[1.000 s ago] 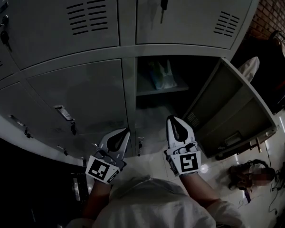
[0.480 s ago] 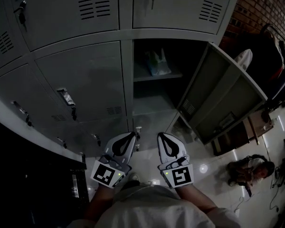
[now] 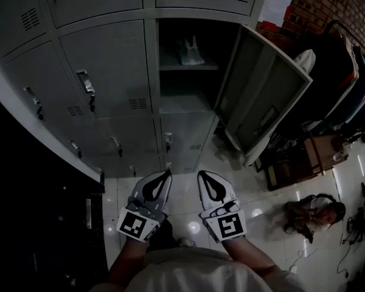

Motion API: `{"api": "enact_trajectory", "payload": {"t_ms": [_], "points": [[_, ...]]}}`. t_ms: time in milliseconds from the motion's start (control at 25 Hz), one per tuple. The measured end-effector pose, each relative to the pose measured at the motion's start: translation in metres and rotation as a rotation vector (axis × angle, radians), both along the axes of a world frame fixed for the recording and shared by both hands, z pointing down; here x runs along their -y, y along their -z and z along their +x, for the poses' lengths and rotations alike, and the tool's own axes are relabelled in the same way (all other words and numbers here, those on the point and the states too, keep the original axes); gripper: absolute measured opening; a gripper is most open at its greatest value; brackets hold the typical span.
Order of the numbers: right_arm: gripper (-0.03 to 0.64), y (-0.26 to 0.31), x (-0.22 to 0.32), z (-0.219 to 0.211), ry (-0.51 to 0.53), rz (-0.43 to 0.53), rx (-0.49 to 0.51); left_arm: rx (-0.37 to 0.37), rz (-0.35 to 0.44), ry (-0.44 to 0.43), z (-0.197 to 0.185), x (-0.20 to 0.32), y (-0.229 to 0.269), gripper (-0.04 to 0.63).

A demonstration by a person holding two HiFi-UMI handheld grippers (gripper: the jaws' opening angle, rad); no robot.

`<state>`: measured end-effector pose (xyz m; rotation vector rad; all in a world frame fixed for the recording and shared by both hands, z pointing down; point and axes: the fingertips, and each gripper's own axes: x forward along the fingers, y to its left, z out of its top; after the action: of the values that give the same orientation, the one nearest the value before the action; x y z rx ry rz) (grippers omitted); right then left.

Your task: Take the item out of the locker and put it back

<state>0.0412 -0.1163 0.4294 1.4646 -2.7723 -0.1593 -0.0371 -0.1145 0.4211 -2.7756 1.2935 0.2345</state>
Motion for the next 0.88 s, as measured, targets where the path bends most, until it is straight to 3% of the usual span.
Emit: {"api": "enact_trajectory", "payload": {"t_ms": [200,440,880], "points": [[-0.003,-0.014,-0.052,0.013,0.032,-0.029,0.004,0.009,-0.022,0.052,0.007,-0.05,-0.011,-0.031],[-0.002,0.002,-0.084,0.012,0.045,0.005,0.015,0.033,-0.013,0.04,0.009,-0.085,0.001,-0.031],[-0.003,0.027,-0.08,-0.01,0.011,0.043,0.04,0.041,0.043,0.005,-0.005,-0.085,0.026,-0.031]]}}
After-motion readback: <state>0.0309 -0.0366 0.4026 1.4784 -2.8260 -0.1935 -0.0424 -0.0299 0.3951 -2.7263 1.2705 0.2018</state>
